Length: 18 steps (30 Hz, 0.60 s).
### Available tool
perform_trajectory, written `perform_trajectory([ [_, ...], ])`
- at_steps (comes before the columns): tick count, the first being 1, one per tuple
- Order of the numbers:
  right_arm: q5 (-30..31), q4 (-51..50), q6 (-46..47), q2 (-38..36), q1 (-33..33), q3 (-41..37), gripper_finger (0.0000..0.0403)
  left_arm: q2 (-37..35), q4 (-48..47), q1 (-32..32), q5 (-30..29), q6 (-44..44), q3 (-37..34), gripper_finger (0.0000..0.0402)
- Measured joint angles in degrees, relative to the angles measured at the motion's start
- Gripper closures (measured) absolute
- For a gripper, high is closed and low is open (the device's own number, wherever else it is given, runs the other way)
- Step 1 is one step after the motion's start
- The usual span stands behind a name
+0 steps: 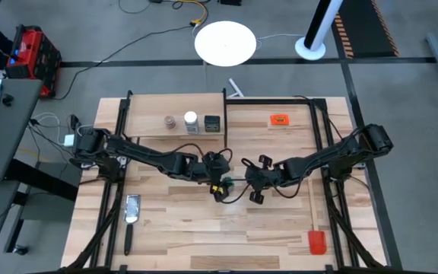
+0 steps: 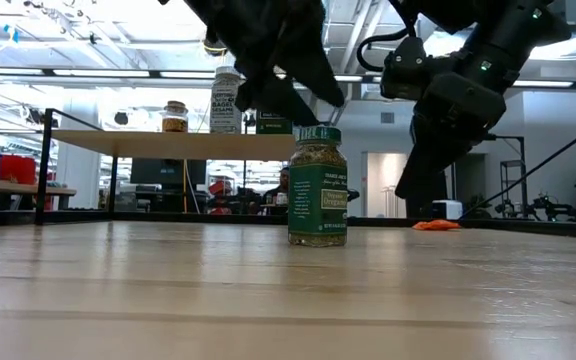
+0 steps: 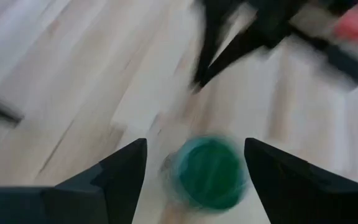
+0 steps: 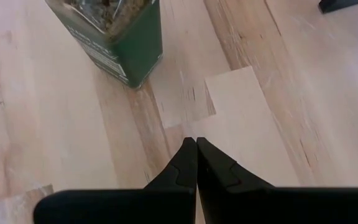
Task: Shelf spices
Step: Remove the green seasoning bottle from the shelf
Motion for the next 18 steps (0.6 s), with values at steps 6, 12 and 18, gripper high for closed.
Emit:
perform_trajectory([
  [6, 0.02, -1.42, 0.04, 0.0, 0.0, 0.0, 0.0395, 1.32, -2.63, 0.52, 1.45, -1.08, 2.32, 0.0141],
  [12, 0.03, -1.82, 0.05, 0.0, 0.0, 0.0, 0.0395, 1.36, -3.01, 0.43, 1.13, -1.13, 3.96, 0.0141],
  [18, 0.02, -3.29, 0.53, 0.0, 0.0, 0.02, 0.0395, 1.38, -5.82, 0.33, 3.51, -8.81, 6.41, 0.0141],
])
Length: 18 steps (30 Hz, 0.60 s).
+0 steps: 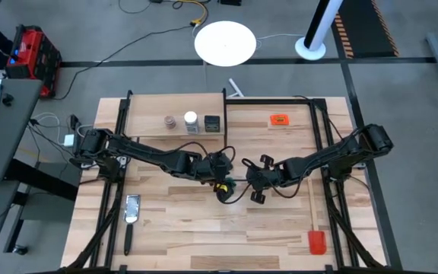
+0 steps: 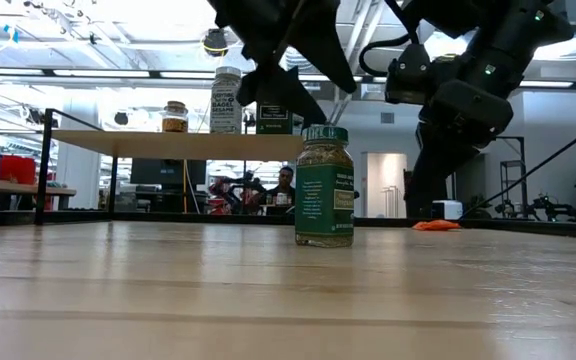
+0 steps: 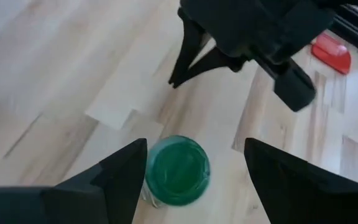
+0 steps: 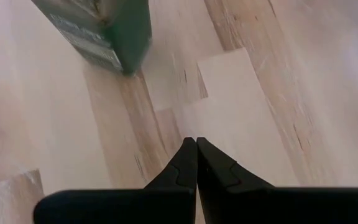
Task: Shelf spices
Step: Remove the green seasoning bottle from the shelf
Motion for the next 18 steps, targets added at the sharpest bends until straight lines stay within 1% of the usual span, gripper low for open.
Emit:
perform_trajectory([
  [4, 0.0, -1.04, 0.45, 0.0, 0.04, -0.01, 0.0395, -0.04, -7.03, 0.58, 0.05, -2.13, 3.79, 0.0141],
  [7, 0.0, -2.05, 0.48, 0.0, 0.02, 0.0, 0.0395, -0.04, -9.67, 0.61, -0.49, -2.88, 4.25, 0.0141],
  [13, 0.15, -8.69, 3.97, -1.18, 0.04, 0.02, 0.0395, -0.02, -9.58, 0.63, -1.9, -3.32, 3.93, 0.0141],
  [18, 1.05, -14.78, 6.37, -4.67, 0.69, 0.07, 0.0395, 0.0, -9.14, 0.75, -3.39, -5.12, 3.89, 0.0141],
])
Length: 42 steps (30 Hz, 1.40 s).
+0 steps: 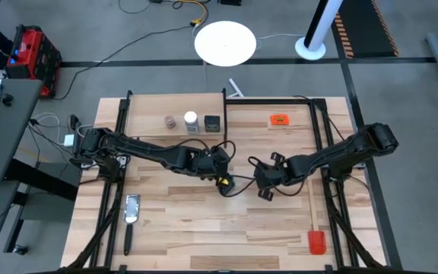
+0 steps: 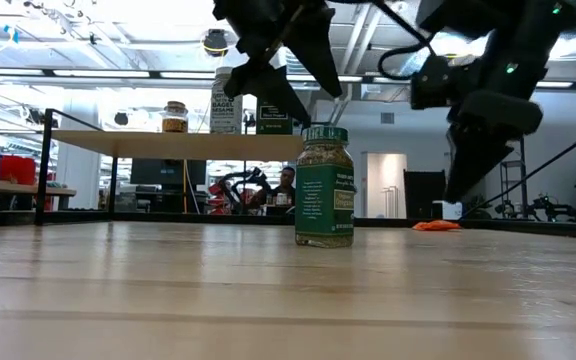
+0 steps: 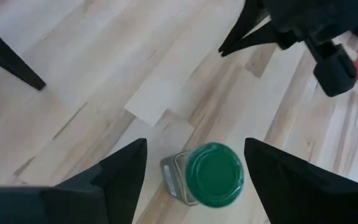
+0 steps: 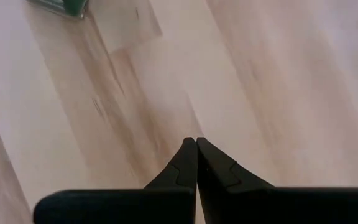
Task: Shelf spices
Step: Remove the green seasoning bottle from the shelf
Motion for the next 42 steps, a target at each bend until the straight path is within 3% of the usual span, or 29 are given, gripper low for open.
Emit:
perform_trajectory([
  [5, 3.72, -6.46, 3.48, -5.58, 2.05, 0.08, 0.0395, 0.84, 2.2, 0.04, -0.12, -1.02, 0.33, 0.0141],
  [7, 4.68, -9.13, 4.83, -8.53, 3.23, -0.24, 0.0395, 0.72, -2.18, -0.01, 1.19, 0.29, -0.28, 0.0141],
  [12, 7.64, -9.34, 5.36, -15.56, 6.9, -0.24, 0.0395, 2.55, -4.69, -0.1, 2.75, 0.98, -0.28, 0.0141],
  [20, 13.61, -10.54, 9.07, -23.79, 12.91, -0.09, 0.0395, 3.72, 0.34, -0.04, 5.42, 0.77, -0.11, 0.0141],
  [29, 16.11, -17.04, 15.47, -23.54, 14.83, -0.11, 0.0395, 3.65, 0.73, -0.02, 5.51, 0.81, 1.94, 0.0141],
  [42, 16.11, -16.92, 15.99, -23.63, 14.83, -0.15, 0.0395, 3.76, -0.65, 0.17, 4.63, -0.18, 2.27, 0.0141],
])
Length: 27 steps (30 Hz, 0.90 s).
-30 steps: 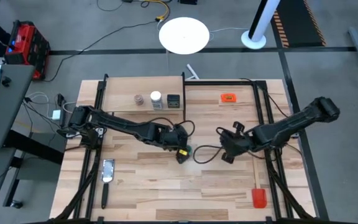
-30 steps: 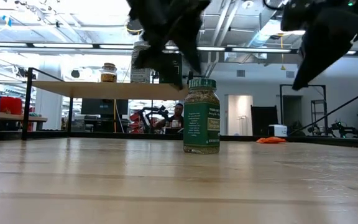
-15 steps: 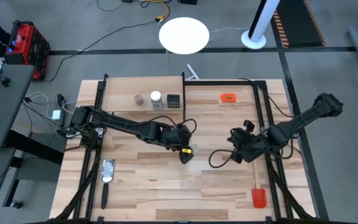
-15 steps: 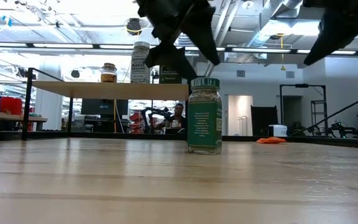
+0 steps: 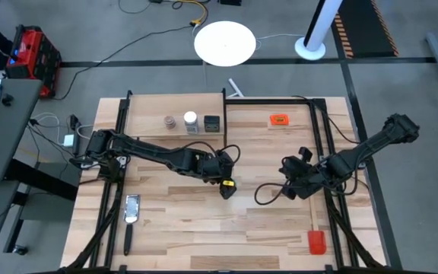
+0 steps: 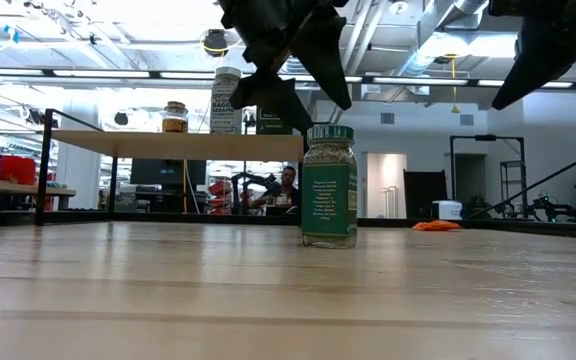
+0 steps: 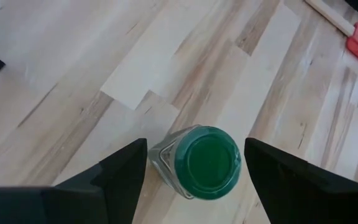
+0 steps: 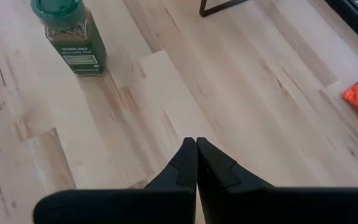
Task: Shelf spices
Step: Remove the green seasoning bottle from the shelf
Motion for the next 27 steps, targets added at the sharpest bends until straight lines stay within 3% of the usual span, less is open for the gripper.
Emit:
perform_trajectory([
  [5, -2.18, 14.04, -2.94, 0.04, -0.02, -7.07, 0.0395, 0.0, 0.01, -0.02, -0.61, 1.52, 0.0, 0.0141],
  [14, 0.4, 55.13, -11.06, 3.45, -0.94, -25.17, 0.0395, 0.0, -4.15, -0.02, -0.48, 3.26, 0.0, 0.0141],
  [18, 2.03, 63.77, -14.54, 9.28, -4.35, -26.19, 0.0397, 0.0, -5.13, -0.01, -0.5, 4.05, 0.0, 0.0141],
  [27, -5.82, 82.82, -20.64, 23.24, -12.04, -25.56, 0.0398, -0.02, -5.38, 0.26, -0.32, 6.26, 0.0, 0.0141],
])
